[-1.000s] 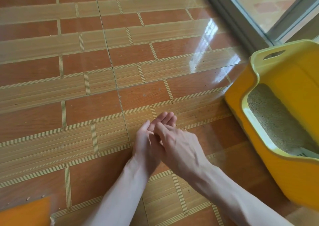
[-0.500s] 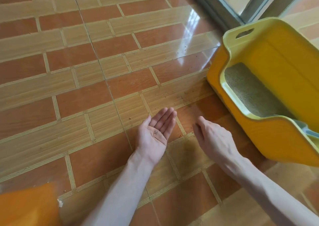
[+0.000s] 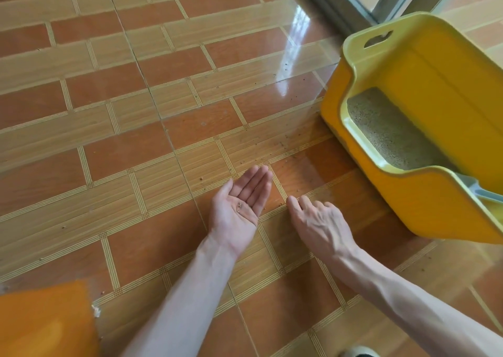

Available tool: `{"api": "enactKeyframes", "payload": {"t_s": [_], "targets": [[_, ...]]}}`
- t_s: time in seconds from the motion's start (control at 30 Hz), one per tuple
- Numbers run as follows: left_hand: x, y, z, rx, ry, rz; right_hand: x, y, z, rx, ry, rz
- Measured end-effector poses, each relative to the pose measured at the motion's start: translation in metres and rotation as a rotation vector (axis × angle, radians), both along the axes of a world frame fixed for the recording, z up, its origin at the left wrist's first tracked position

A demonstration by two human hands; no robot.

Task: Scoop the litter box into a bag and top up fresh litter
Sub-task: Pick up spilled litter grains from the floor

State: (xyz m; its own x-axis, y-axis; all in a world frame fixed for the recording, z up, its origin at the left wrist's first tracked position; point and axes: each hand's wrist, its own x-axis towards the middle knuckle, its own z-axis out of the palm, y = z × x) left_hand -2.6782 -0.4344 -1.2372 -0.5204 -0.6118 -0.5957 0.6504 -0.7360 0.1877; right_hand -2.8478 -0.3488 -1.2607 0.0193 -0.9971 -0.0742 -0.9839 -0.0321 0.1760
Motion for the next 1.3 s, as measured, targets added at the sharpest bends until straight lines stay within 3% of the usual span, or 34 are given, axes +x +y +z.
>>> {"api": "enactKeyframes", "payload": {"t_s": [0.13, 0.33, 0.53, 0.63, 0.73, 0.87, 1.3], "targets": [[-0.001, 0.004, -0.001, 0.000, -0.017, -0.004, 0.006, -0.004, 0.012, -0.018, -0.053, -0.066], [-0.008, 0.004, -0.002, 0.035, -0.050, 0.008, 0.052, -0.010, 0.052, -0.198, -0.384, 0.007], [-0.009, 0.002, 0.000, 0.060, -0.034, 0.000, 0.064, -0.019, 0.050, -0.273, -0.397, 0.123], [-0.002, -0.001, 0.000, 0.042, -0.048, 0.013, 0.043, -0.019, 0.048, -0.374, -0.480, 0.034], [0.003, -0.002, 0.002, 0.038, -0.046, 0.042, 0.019, -0.021, 0.035, -0.269, -0.338, -0.059], [0.006, -0.003, 0.001, 0.035, -0.038, 0.047, 0.006, -0.022, 0.010, -0.118, -0.149, -0.017], [0.008, -0.004, -0.001, 0.034, -0.061, 0.041, 0.024, -0.030, 0.022, 0.184, 0.037, 0.009]]}}
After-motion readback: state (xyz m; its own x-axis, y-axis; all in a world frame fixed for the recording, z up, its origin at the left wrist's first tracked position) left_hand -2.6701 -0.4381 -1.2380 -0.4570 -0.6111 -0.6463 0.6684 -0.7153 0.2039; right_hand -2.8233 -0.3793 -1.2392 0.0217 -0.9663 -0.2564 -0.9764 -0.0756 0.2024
